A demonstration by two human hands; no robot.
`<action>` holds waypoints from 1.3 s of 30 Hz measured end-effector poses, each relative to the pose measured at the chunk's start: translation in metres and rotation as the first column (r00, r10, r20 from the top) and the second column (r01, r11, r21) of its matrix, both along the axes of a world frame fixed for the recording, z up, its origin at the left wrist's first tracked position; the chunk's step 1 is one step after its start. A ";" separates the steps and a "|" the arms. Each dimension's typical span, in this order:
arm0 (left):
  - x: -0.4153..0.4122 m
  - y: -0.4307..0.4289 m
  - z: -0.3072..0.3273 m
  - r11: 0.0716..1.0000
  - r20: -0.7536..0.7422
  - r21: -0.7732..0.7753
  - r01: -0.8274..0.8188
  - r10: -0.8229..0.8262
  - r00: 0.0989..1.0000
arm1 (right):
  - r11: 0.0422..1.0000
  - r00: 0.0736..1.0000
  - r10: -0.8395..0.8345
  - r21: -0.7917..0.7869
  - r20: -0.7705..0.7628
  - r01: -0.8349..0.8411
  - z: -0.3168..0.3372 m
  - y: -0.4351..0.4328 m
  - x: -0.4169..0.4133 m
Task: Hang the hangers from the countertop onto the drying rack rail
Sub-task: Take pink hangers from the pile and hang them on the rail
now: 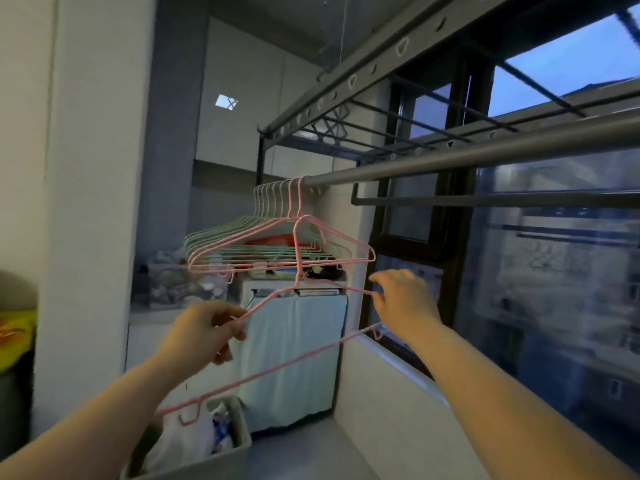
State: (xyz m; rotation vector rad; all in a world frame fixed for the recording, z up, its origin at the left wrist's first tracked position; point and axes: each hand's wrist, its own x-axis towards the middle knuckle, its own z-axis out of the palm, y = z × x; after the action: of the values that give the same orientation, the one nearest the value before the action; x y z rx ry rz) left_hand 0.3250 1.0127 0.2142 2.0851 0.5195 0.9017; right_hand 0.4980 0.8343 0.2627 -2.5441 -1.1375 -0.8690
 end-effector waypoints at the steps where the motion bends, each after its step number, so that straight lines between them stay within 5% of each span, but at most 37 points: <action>1: 0.005 0.011 0.003 1.000 0.025 -0.009 -0.012 0.013 1.000 | 1.000 0.998 0.007 -0.007 0.058 -0.006 0.007 0.012 0.004; 8: 0.054 0.077 0.043 0.999 0.175 -0.018 0.027 -0.024 0.984 | 0.992 0.830 -0.091 0.121 0.550 0.029 0.064 0.075 0.024; 17: 0.113 0.118 0.094 0.982 0.172 0.108 0.153 -0.170 0.970 | 0.902 0.597 -0.268 -0.022 0.756 0.432 0.100 0.108 0.015; 23: 0.140 0.121 0.104 0.967 0.150 0.135 0.217 -0.236 0.960 | 0.777 0.588 -0.508 0.040 0.629 0.628 0.121 0.100 0.007; 39: 0.169 0.130 0.081 0.955 0.100 0.137 0.262 -0.277 0.956 | 0.748 0.583 -0.577 0.085 0.573 0.658 0.115 0.095 0.009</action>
State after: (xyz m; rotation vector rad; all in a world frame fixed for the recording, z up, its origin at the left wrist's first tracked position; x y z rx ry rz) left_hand 0.4938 1.1423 0.2953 2.1318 0.1132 0.9062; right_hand 0.5066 0.9290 0.3772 -2.9278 -0.3386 -1.8883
